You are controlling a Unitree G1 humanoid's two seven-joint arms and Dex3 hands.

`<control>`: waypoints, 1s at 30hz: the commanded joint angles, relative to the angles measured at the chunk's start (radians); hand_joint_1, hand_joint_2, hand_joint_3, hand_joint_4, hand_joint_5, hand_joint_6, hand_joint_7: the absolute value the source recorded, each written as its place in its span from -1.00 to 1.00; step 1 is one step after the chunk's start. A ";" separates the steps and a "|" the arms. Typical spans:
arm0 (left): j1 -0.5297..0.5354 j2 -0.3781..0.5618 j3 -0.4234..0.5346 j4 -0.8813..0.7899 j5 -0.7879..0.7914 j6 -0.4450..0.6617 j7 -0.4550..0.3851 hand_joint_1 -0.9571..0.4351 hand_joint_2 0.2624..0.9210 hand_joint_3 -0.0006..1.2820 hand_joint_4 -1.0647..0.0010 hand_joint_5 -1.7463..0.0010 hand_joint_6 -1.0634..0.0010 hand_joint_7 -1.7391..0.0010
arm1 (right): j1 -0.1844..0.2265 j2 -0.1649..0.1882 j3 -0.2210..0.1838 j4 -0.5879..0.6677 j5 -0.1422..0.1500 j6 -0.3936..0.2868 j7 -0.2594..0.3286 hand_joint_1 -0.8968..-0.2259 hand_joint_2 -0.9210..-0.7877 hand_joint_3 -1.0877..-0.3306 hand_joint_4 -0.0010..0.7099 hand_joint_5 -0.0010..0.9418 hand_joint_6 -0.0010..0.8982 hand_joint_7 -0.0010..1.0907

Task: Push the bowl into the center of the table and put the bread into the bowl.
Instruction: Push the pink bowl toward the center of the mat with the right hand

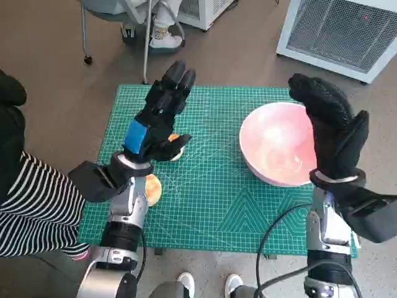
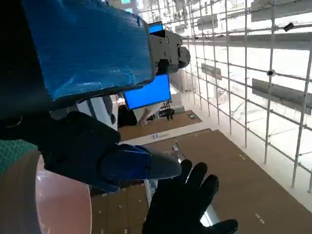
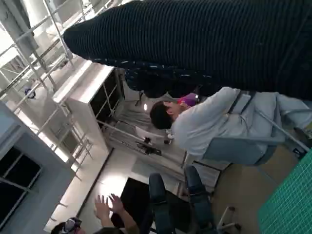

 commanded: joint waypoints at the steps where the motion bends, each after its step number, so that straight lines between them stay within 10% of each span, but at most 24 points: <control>1: -0.006 0.004 -0.002 -0.017 0.000 0.006 0.001 -0.36 1.00 -0.51 0.94 0.99 1.00 0.77 | 0.026 0.007 -0.003 0.000 0.011 0.012 -0.003 -0.40 -1.00 0.03 -0.40 -1.00 -0.73 -0.31; 30: 0.027 0.002 -0.004 -0.075 -0.012 0.070 0.000 -0.34 1.00 -0.50 0.91 0.99 1.00 0.73 | 0.038 -0.005 -0.010 0.000 0.018 0.012 0.009 -0.36 -1.00 0.02 -0.41 -1.00 -0.72 -0.32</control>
